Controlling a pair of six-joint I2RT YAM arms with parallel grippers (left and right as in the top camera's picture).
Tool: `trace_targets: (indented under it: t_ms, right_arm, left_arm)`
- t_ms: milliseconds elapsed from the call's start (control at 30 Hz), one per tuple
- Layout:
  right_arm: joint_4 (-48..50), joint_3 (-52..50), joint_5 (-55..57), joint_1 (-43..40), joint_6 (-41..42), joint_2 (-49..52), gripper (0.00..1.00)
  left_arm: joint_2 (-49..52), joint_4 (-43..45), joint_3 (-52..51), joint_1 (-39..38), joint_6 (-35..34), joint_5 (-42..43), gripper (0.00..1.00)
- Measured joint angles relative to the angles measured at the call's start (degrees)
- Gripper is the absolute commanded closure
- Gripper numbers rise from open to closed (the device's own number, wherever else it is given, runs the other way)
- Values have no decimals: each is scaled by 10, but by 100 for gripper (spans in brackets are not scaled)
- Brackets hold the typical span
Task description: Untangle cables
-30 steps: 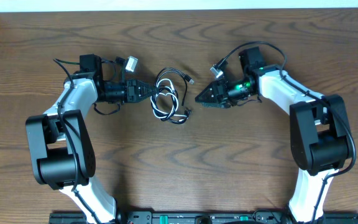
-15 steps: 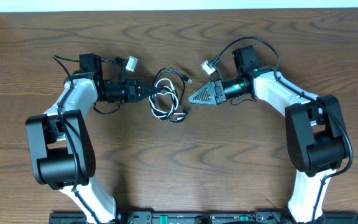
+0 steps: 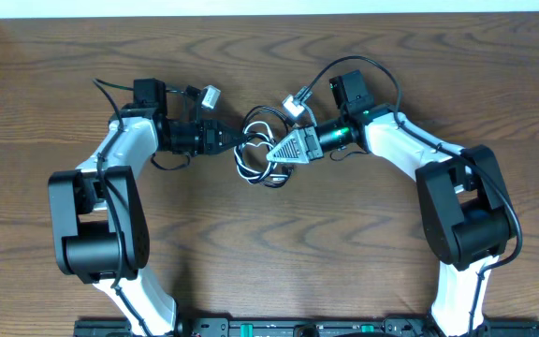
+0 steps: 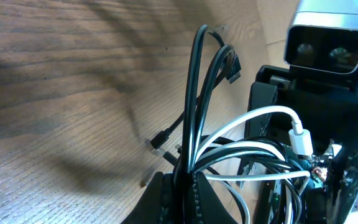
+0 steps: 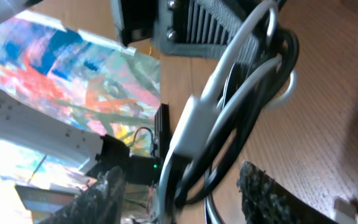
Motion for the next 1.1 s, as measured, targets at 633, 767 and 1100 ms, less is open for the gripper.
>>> trace_targets:
  t_ms: [633,767,1100]
  right_arm:
    - [8,0,107,16,79,0,99]
    - [6,0,121,21,82,0,99]
    - [-14,0,135,21,79,0,99]
  left_arm:
    - [0,2,0,2,0,-18,90]
    - [0,2,0,3,-3,-21,57]
    - [0,2,0,2,-9,-16,54]
